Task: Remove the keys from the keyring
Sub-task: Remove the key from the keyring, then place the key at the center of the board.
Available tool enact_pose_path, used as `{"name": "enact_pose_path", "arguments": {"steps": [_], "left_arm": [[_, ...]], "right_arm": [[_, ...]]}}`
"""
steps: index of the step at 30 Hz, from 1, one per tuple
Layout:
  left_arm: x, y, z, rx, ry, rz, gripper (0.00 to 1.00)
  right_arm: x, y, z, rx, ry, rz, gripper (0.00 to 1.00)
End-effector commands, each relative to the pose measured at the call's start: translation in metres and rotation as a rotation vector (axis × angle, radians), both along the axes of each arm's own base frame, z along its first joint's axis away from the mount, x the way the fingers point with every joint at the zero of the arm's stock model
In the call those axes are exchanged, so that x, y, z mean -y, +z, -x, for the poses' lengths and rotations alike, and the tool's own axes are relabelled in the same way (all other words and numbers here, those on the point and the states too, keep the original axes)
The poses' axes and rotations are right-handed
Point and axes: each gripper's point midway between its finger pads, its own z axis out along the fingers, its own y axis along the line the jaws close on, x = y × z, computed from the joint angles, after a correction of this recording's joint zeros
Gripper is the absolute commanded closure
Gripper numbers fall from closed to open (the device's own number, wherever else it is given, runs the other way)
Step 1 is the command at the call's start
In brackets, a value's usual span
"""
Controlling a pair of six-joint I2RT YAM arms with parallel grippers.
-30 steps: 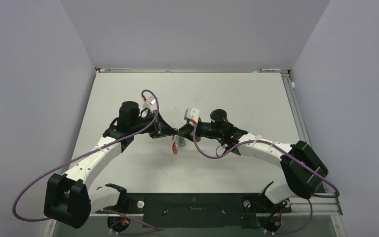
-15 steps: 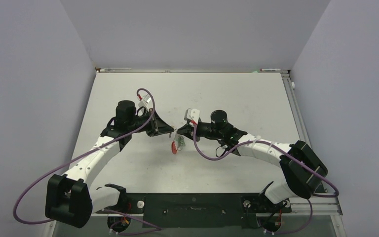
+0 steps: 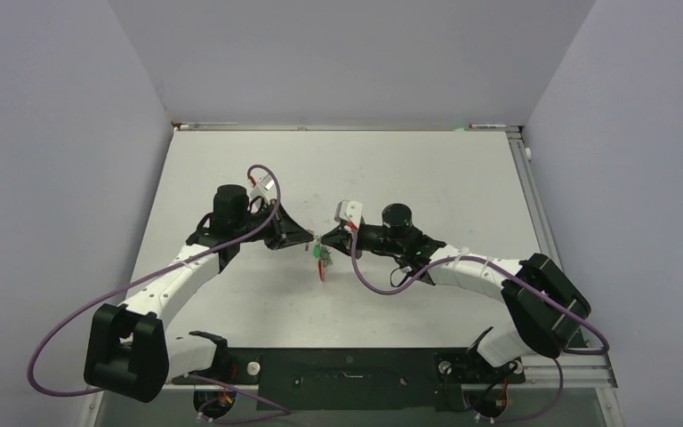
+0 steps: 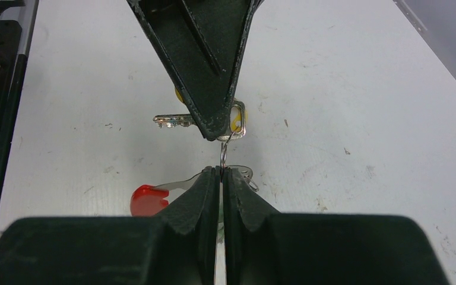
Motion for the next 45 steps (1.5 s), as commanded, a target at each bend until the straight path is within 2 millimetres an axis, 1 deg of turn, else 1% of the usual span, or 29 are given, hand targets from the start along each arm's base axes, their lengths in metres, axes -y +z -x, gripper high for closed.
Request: {"name": "enact_pose_path", "arguments": {"steps": [1,10,13,16,20,21,24,26,27,28,31,34,36,38,40,42,43,45], "left_arm": [[0.001,0.009,-0.013,0.056,0.024,0.021,1.0],[0.001,0.003,-0.014,0.043,0.025,0.012,1.0],[-0.006,0.004,-0.019,0.065,0.04,0.0,1.0],[-0.029,-0.004,-0.027,0.091,0.075,-0.101,1.0],[-0.077,-0.024,-0.038,0.121,0.094,-0.343,1.0],[-0.091,-0.031,-0.037,0.105,0.093,-0.408,1.0],[-0.126,-0.042,-0.041,0.106,0.084,-0.551,1.0],[-0.141,-0.048,-0.04,0.091,0.058,-0.606,1.0],[-0.145,-0.05,-0.04,0.077,0.041,-0.625,1.0],[-0.154,-0.054,-0.041,0.062,0.039,-0.639,1.0],[-0.169,-0.062,-0.042,0.032,0.032,-0.675,1.0],[-0.182,-0.065,-0.051,0.065,0.073,-0.712,1.0],[-0.186,-0.067,-0.056,0.094,0.099,-0.72,1.0],[-0.187,-0.068,-0.065,0.134,0.118,-0.724,1.0],[-0.191,-0.071,-0.074,0.145,0.131,-0.74,1.0],[-0.198,-0.077,-0.078,0.133,0.118,-0.776,1.0],[-0.202,-0.079,-0.081,0.137,0.109,-0.804,1.0],[-0.213,-0.083,-0.088,0.142,0.111,-0.865,1.0]], "right_arm": [[-0.003,0.03,-0.003,0.081,0.019,-0.09,0.95],[0.001,0.028,-0.006,0.068,0.015,-0.091,0.95],[0.002,0.026,-0.009,0.058,0.006,-0.088,0.95],[0.005,0.025,-0.012,0.042,-0.007,-0.085,0.95],[0.007,0.023,-0.014,0.027,-0.02,-0.078,0.95],[0.008,0.023,-0.016,0.019,-0.027,-0.076,0.95],[0.01,0.02,-0.019,-0.002,-0.043,-0.068,0.95],[0.011,0.019,-0.022,-0.016,-0.05,-0.051,0.95],[0.012,0.018,-0.025,-0.019,-0.055,-0.036,0.95],[0.012,0.016,-0.026,-0.028,-0.062,-0.019,0.95],[0.016,0.011,-0.033,-0.068,-0.088,0.037,0.95],[0.018,0.001,-0.039,-0.113,-0.112,0.11,0.95],[0.019,-0.004,-0.042,-0.152,-0.116,0.167,0.95],[0.018,-0.004,-0.048,-0.175,-0.132,0.194,0.95],[0.016,0.006,-0.053,-0.184,-0.148,0.184,0.95],[0.015,0.014,-0.055,-0.188,-0.16,0.177,0.95],[0.02,0.013,-0.054,-0.206,-0.17,0.199,0.95],[0.03,0.011,-0.061,-0.235,-0.203,0.239,0.95]]}}
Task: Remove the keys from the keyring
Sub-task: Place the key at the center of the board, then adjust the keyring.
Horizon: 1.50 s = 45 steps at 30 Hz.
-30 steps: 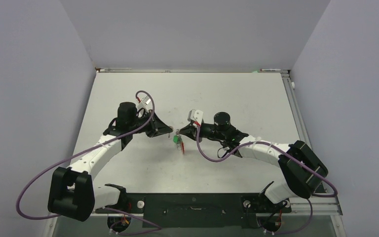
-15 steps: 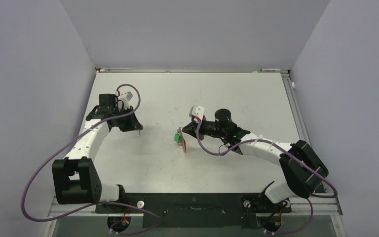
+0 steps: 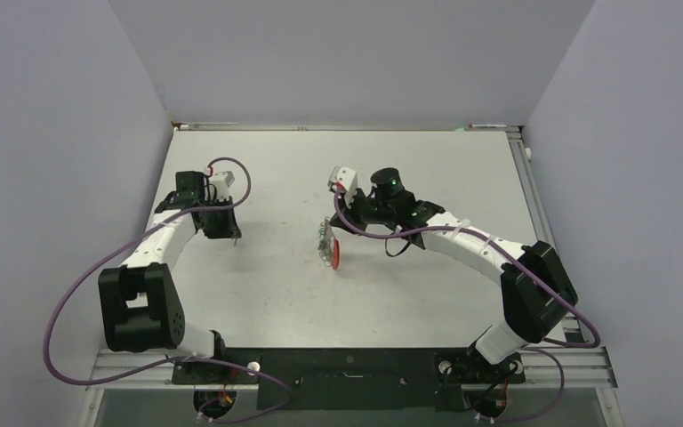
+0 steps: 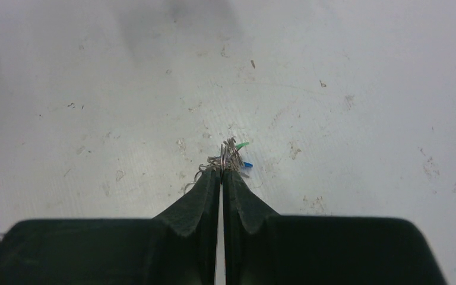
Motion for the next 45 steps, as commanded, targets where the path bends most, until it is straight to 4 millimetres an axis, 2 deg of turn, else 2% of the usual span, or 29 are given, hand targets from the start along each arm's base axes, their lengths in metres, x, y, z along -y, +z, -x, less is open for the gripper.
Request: {"name": "enact_pose_path", "arguments": {"steps": [1,3,7,13,14,17,19,21,22,24,27,28,30,32,34,36,39,43,45], "left_arm": [[-0.027,0.003,-0.034,0.087,-0.004,-0.145,1.0],[-0.034,0.0,-0.041,0.093,-0.003,-0.188,1.0],[-0.044,-0.019,-0.042,0.007,0.001,-0.243,0.99],[-0.049,-0.045,-0.031,-0.077,-0.019,-0.276,0.85],[-0.049,-0.047,-0.029,-0.084,-0.019,-0.272,0.81],[-0.045,-0.049,-0.025,-0.079,-0.027,-0.255,0.62],[-0.038,-0.041,-0.025,-0.051,-0.053,-0.22,0.51],[-0.021,-0.018,-0.025,0.02,-0.103,-0.143,0.39],[-0.007,-0.001,-0.025,0.078,-0.152,-0.082,0.29],[0.021,0.033,-0.023,0.194,-0.248,0.026,0.17],[0.063,0.071,-0.013,0.31,-0.354,0.186,0.13],[0.075,0.079,-0.011,0.349,-0.372,0.225,0.13],[0.104,0.09,-0.003,0.444,-0.452,0.298,0.13],[0.126,0.098,0.006,0.53,-0.525,0.333,0.13],[0.143,0.1,0.012,0.587,-0.583,0.334,0.14],[0.15,0.095,0.009,0.598,-0.584,0.346,0.16],[0.157,0.08,0.002,0.605,-0.571,0.342,0.19],[0.179,0.07,0.004,0.629,-0.634,0.361,0.2],[0.186,0.061,-0.001,0.635,-0.645,0.336,0.24]], "right_arm": [[0.017,0.013,-0.015,-0.057,-0.077,0.057,0.95],[0.02,0.011,-0.019,-0.091,-0.09,0.076,0.95],[0.02,0.006,-0.017,-0.161,-0.092,0.064,0.95],[0.009,-0.003,-0.014,-0.215,-0.064,0.024,0.95],[0.005,-0.002,-0.015,-0.222,-0.066,0.006,0.95],[-0.005,0.0,-0.014,-0.259,-0.056,-0.038,0.95],[-0.009,0.001,-0.013,-0.287,-0.058,-0.066,0.95],[-0.013,0.003,-0.012,-0.29,-0.052,-0.084,0.95],[-0.014,0.005,-0.012,-0.288,-0.046,-0.092,0.95],[-0.017,0.009,-0.013,-0.284,-0.043,-0.107,0.95],[-0.018,0.014,-0.016,-0.283,-0.051,-0.121,0.95],[-0.021,0.02,-0.019,-0.264,-0.049,-0.14,0.95],[-0.022,0.02,-0.02,-0.272,-0.048,-0.147,0.95],[-0.022,0.02,-0.019,-0.282,-0.05,-0.154,0.95],[-0.023,0.019,-0.018,-0.295,-0.051,-0.164,0.95],[-0.024,0.016,-0.017,-0.313,-0.053,-0.177,0.95],[-0.025,0.013,-0.015,-0.337,-0.058,-0.193,0.95],[-0.028,0.012,-0.016,-0.352,-0.062,-0.207,0.95],[-0.029,0.013,-0.018,-0.351,-0.063,-0.213,0.95]]}}
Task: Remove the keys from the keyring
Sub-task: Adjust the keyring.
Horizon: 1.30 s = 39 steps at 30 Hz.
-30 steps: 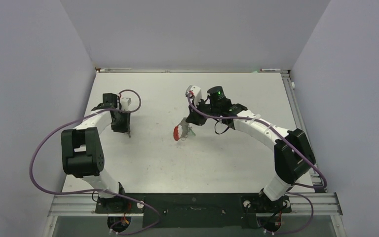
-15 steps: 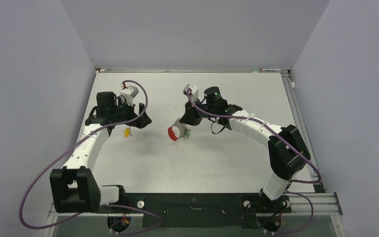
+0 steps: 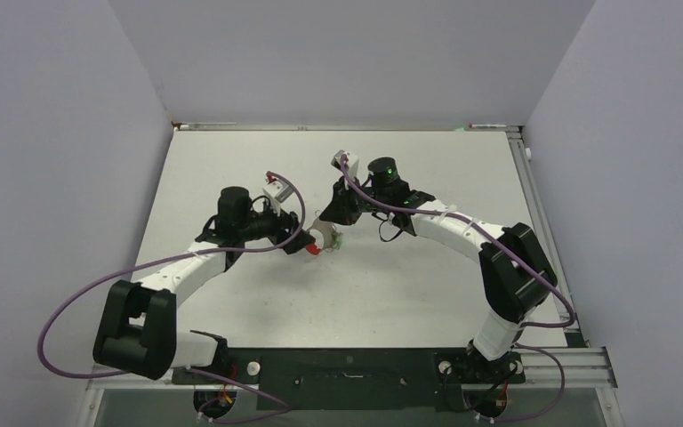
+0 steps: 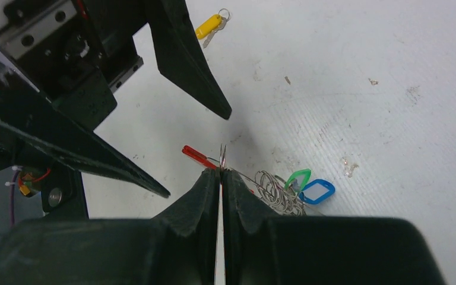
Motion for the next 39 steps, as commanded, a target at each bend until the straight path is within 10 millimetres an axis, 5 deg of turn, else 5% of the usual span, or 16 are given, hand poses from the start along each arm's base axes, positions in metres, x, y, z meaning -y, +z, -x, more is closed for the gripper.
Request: {"name": "enact_pose_path", "arguments": {"steps": [1,7,12,15,23,32,39], "left_arm": [[0.024,0.014,-0.02,0.152,-0.034,0.029,0.27],[0.026,-0.004,-0.034,0.122,-0.007,-0.001,0.58],[0.029,0.008,-0.035,0.036,-0.011,-0.011,1.0],[0.027,0.025,-0.032,-0.061,0.0,-0.037,1.0],[0.0,0.045,-0.007,-0.25,-0.041,-0.305,1.0],[0.0,0.047,0.037,-0.524,-0.065,-0.31,1.0],[0.018,0.059,0.073,-0.732,-0.168,-0.045,1.0]], "right_arm": [[-0.011,0.011,-0.004,0.015,0.011,-0.064,0.95],[-0.006,0.011,-0.007,0.008,-0.001,-0.068,0.95],[0.006,0.01,-0.017,0.02,-0.008,-0.075,0.9],[0.019,0.015,-0.031,0.02,-0.011,-0.096,0.56],[0.064,0.035,-0.064,0.076,-0.028,-0.17,0.18],[0.074,0.005,-0.043,0.101,-0.008,-0.092,0.17],[0.063,-0.009,-0.005,0.15,0.093,-0.044,0.21]]}}
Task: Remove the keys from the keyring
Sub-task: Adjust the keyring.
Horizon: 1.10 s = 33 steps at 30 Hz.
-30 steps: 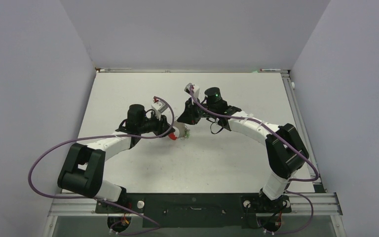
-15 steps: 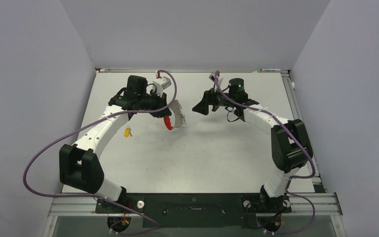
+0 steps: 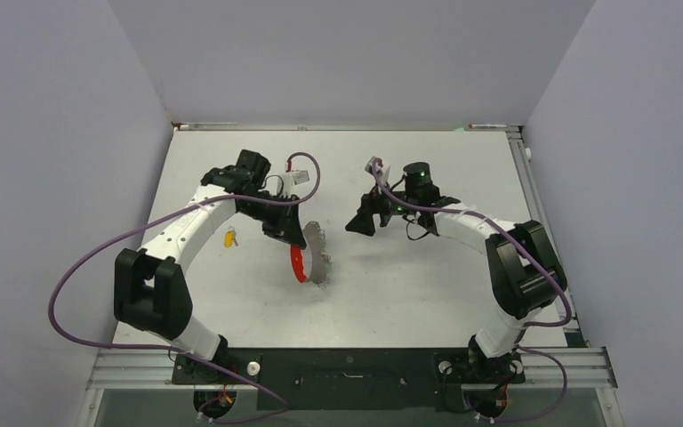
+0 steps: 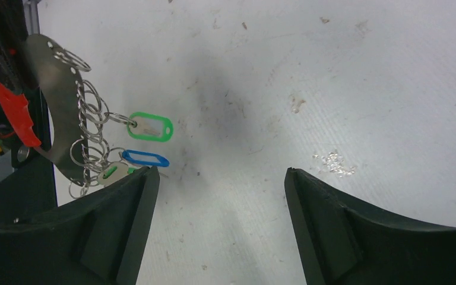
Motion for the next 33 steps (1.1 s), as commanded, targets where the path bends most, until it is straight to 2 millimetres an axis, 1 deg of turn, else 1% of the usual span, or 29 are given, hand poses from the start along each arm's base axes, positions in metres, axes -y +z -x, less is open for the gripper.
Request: {"name": "enact_pose_path", "arguments": {"steps": [1,2,4,10,12,14,16,17,19,20,22,24,26,27,29,31,33], "left_arm": [[0.012,0.028,0.026,-0.155,0.008,0.22,1.0],[0.01,0.027,0.026,-0.169,0.018,0.225,1.0],[0.006,0.024,0.027,-0.172,0.033,0.22,1.0],[0.006,0.034,0.035,-0.195,0.031,0.317,1.0],[0.006,0.036,0.034,-0.203,0.046,0.342,1.0],[0.004,0.037,0.03,-0.214,0.075,0.356,1.0],[0.001,0.037,0.025,-0.222,0.114,0.365,1.0],[-0.001,0.037,0.022,-0.228,0.138,0.374,1.0],[-0.006,0.037,0.014,-0.244,0.211,0.395,1.0],[-0.011,0.035,0.007,-0.254,0.272,0.395,1.0],[-0.021,0.031,-0.006,-0.287,0.414,0.391,1.0],[-0.03,0.025,-0.013,-0.323,0.525,0.382,1.0],[-0.035,0.025,-0.017,-0.355,0.598,0.394,1.0],[-0.037,0.026,-0.02,-0.377,0.634,0.407,1.0],[-0.037,0.031,-0.026,-0.407,0.68,0.435,1.0],[-0.038,0.035,-0.033,-0.429,0.728,0.45,1.0],[-0.04,0.038,-0.041,-0.453,0.78,0.466,1.0]], "right_arm": [[-0.012,0.029,0.026,0.173,0.112,-0.012,0.21],[-0.012,0.029,0.031,0.173,0.133,-0.006,0.22],[-0.013,0.028,0.043,0.149,0.184,-0.007,0.25],[-0.015,0.026,0.085,0.111,0.314,-0.062,0.38],[-0.02,0.024,0.098,0.1,0.356,-0.066,0.4],[-0.025,0.02,0.107,0.106,0.382,-0.048,0.36],[-0.028,0.02,0.11,0.105,0.385,-0.029,0.3],[-0.029,0.023,0.106,0.11,0.371,-0.024,0.28],[-0.03,0.03,0.092,0.144,0.323,0.012,0.26],[-0.028,0.031,0.08,0.174,0.28,0.052,0.25],[-0.025,0.041,0.061,0.249,0.237,0.114,0.22],[-0.023,0.056,0.047,0.326,0.221,0.158,0.2],[-0.024,0.072,0.038,0.385,0.21,0.179,0.2],[-0.027,0.079,0.038,0.412,0.215,0.185,0.19],[-0.041,0.09,0.044,0.499,0.245,0.225,0.19],[-0.055,0.092,0.053,0.599,0.28,0.3,0.18],[-0.07,0.093,0.069,0.702,0.329,0.363,0.18]]}}
